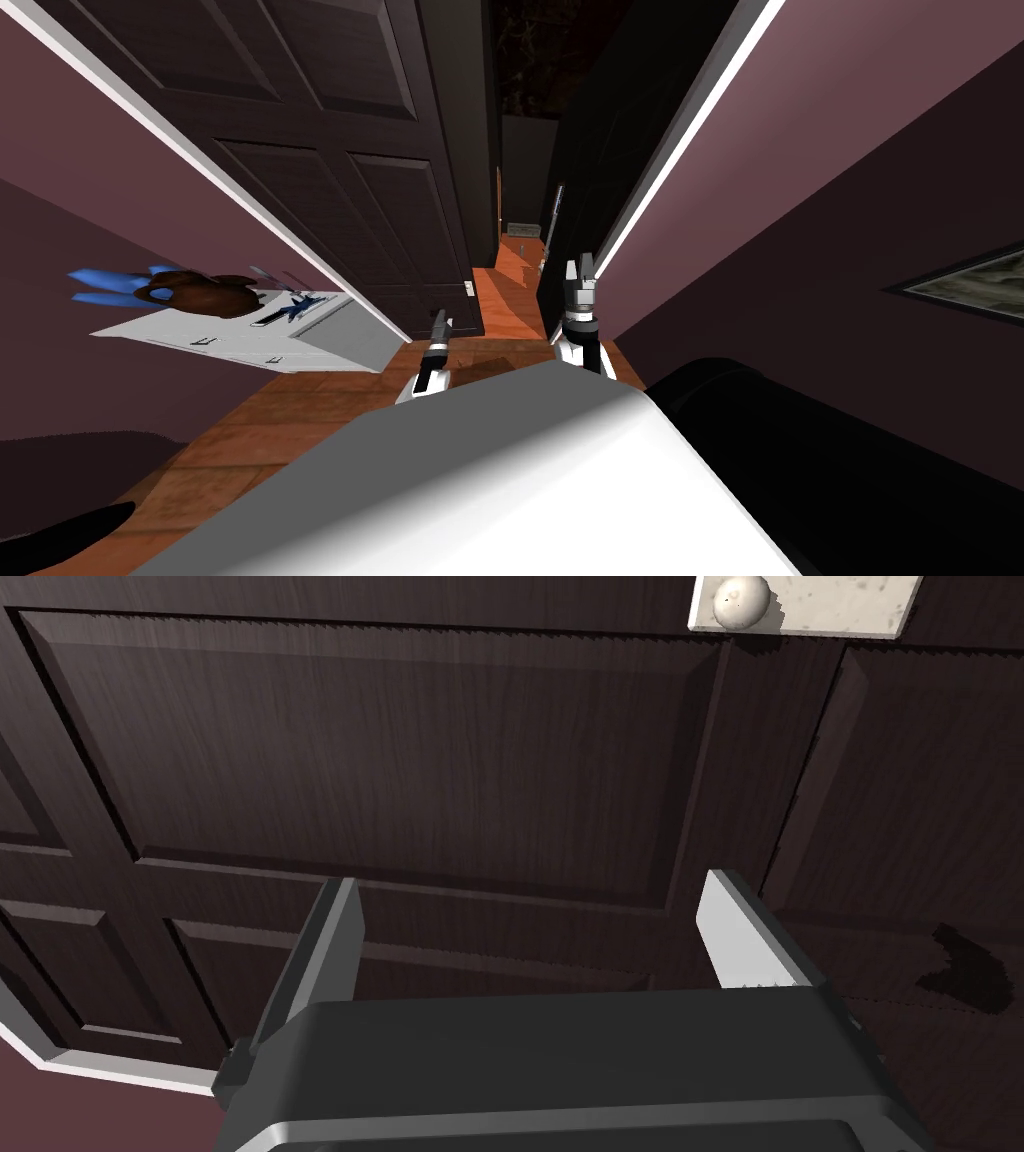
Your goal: Push the door open
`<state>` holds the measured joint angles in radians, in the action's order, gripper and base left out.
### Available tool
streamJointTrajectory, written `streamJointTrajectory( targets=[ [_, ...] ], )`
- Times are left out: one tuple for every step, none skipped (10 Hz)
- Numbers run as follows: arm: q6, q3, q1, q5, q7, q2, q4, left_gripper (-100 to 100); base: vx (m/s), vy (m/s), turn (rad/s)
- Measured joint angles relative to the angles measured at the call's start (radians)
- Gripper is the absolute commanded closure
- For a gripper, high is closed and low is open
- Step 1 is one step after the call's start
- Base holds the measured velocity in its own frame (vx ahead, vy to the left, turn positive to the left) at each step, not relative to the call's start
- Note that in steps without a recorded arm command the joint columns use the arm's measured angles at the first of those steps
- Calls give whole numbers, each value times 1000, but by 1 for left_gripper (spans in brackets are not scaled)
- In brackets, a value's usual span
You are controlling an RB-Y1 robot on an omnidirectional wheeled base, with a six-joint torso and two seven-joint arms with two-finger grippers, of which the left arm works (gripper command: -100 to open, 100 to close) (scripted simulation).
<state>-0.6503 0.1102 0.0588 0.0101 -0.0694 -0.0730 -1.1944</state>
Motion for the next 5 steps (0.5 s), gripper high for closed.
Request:
streamJointTrajectory(
  targets=[
    [-10,1,-11,2,-1,1,33,-100,71,25,-2],
    [-19,3,-27,5,-3,3,69,-100,93,38,-4],
    [-27,6,-37,9,-4,5,100,-100,109,28,-6],
    [-33,9,-47,13,-6,7,126,-100,66,21,0],
    [-38,10,-55,14,-7,8,147,-100,55,23,0]
  ],
)
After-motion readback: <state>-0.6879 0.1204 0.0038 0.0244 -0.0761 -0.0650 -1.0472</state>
